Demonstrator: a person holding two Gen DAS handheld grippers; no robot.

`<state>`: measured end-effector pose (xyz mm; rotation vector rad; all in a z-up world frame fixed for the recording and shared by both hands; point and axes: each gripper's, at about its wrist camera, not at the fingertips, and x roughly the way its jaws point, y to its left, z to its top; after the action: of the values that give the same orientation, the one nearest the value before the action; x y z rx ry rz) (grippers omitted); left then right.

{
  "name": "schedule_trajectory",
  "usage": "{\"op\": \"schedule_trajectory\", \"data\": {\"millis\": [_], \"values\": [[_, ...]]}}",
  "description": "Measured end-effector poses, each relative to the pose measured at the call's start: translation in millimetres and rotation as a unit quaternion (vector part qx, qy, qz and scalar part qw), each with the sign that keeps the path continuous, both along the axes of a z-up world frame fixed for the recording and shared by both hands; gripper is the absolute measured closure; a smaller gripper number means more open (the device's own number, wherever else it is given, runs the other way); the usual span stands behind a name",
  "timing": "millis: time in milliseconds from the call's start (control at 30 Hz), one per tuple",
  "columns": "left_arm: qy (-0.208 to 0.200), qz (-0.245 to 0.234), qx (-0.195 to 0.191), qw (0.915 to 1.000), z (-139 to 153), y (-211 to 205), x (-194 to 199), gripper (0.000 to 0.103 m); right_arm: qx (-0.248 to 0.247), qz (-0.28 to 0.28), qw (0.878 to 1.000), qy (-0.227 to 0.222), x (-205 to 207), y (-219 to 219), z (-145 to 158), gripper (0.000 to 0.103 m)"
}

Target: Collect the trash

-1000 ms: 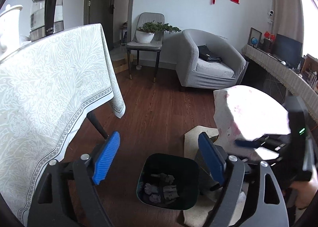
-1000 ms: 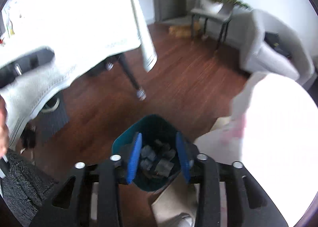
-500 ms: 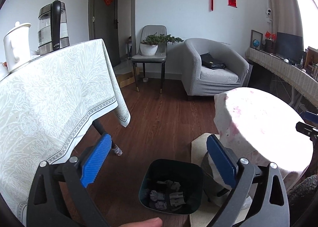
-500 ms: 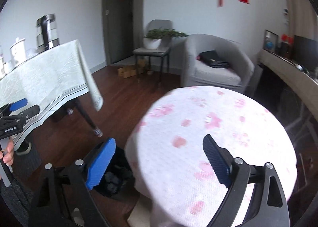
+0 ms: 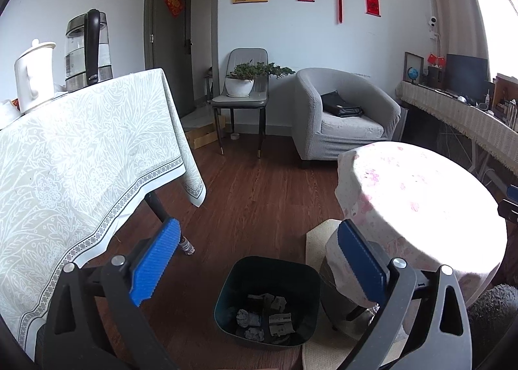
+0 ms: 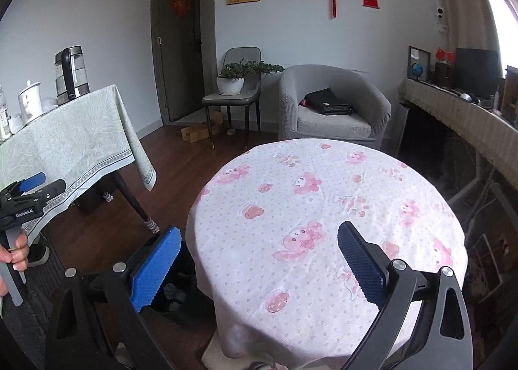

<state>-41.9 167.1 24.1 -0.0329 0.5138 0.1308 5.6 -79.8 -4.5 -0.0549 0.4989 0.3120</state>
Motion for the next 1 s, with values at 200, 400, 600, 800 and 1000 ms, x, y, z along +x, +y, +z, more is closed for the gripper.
{"op": "schedule_trajectory", "data": {"millis": [200, 400, 600, 800, 1000], "values": [[0.002, 0.003, 0.006, 1.0000, -3.5, 1.2, 1.2, 0.004, -0.003, 0.014, 1.000, -0.006, -3.8, 4.3, -6.3, 0.004], [0.010, 0.008, 0.003, 0.9999, -6.3, 3.8, 3.4, 0.003, 0.011, 0.016, 1.000, -0.004, -3.3, 1.3, -7.3, 0.004], [0.012, 0.004, 0.008, 0.9999, -8.4, 0.6, 3.4, 0.003, 0.009, 0.020, 1.000, -0.003, -4.0, 2.3, -8.2, 0.004], [0.013, 0.007, 0.009, 0.9999, -9.4, 0.5, 3.8, 0.003, 0.005, 0.021, 1.000, -0.004, -5.5, 3.6, -7.5, 0.004], [0.014, 0.001, 0.004, 0.9999, -9.6, 0.8, 3.8, 0.003, 0.006, 0.022, 1.000, -0.004, -5.4, 4.1, -7.3, 0.004]]}}
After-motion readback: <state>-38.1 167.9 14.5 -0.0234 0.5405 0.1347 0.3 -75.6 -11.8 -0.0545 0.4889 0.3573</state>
